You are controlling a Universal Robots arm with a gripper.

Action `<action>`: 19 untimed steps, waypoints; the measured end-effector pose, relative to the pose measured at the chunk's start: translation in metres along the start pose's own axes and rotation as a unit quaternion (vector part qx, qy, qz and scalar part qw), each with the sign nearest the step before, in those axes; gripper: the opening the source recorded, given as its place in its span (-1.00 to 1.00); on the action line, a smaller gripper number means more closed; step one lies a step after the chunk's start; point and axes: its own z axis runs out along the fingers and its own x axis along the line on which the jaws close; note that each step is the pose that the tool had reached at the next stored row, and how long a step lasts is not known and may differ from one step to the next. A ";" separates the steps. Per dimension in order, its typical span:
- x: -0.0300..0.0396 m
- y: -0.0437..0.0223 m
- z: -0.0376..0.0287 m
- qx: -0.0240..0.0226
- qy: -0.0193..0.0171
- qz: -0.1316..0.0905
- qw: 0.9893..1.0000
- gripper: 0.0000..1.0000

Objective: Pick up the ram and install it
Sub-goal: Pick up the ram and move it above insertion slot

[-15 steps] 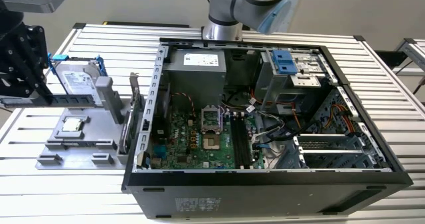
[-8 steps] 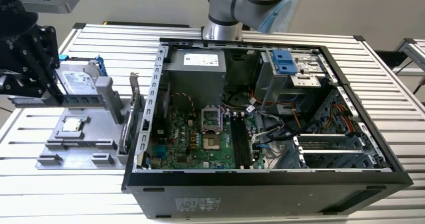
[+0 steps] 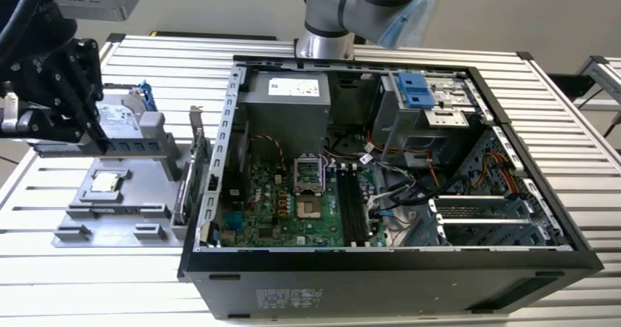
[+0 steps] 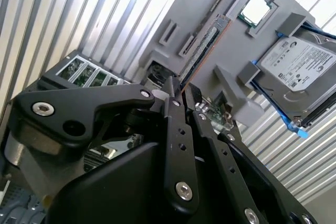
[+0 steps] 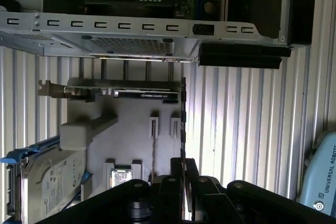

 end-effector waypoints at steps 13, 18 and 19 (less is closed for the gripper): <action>-0.0005 0.0294 0.0002 0.000 0.000 0.000 1.000 -1.00; -0.0008 0.0413 0.0003 0.000 0.000 0.000 1.000 -1.00; -0.0008 0.0436 0.0004 0.000 0.000 0.000 1.000 -1.00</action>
